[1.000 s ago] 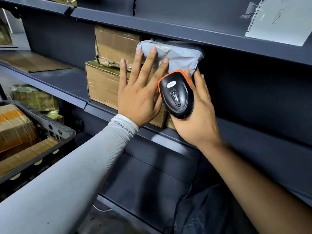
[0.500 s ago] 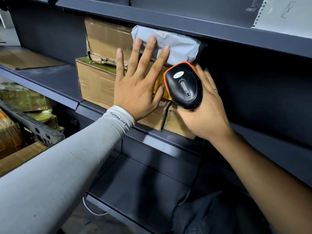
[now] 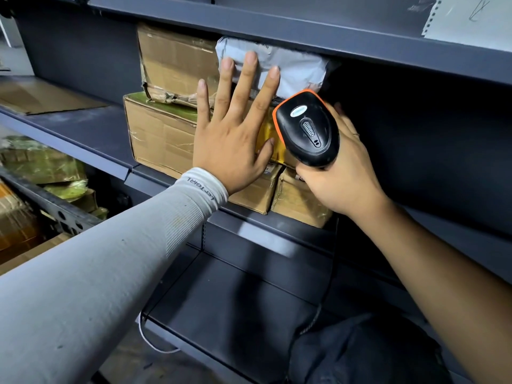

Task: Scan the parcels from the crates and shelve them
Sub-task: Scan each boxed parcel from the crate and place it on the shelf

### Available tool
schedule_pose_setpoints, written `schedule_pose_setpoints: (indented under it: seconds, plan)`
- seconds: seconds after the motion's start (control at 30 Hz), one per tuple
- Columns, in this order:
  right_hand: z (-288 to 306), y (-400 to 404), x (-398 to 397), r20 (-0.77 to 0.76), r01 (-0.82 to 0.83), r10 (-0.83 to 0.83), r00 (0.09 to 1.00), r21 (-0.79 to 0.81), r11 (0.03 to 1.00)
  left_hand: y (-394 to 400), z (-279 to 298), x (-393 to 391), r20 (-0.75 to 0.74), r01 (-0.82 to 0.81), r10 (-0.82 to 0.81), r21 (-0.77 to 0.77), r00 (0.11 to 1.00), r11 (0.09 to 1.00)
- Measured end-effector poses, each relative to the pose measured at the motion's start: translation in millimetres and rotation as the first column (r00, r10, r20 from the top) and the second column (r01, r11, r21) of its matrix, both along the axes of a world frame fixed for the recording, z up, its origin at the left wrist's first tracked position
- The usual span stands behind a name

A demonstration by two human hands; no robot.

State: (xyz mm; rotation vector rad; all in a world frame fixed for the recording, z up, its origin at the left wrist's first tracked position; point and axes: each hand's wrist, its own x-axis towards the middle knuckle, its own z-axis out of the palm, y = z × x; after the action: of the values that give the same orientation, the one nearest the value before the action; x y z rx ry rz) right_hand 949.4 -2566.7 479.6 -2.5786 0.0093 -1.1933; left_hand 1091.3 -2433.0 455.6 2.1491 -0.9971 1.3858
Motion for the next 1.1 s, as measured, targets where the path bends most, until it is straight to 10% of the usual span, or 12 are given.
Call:
schedule_pose_setpoints:
  seconds: [1.1]
  plan:
    - [-19, 12, -29, 0.048, -0.051, 0.045, 0.998, 0.153, 0.987, -1, 16, -19, -0.095, 0.097, -0.083, 0.155, 0.992, 0.983]
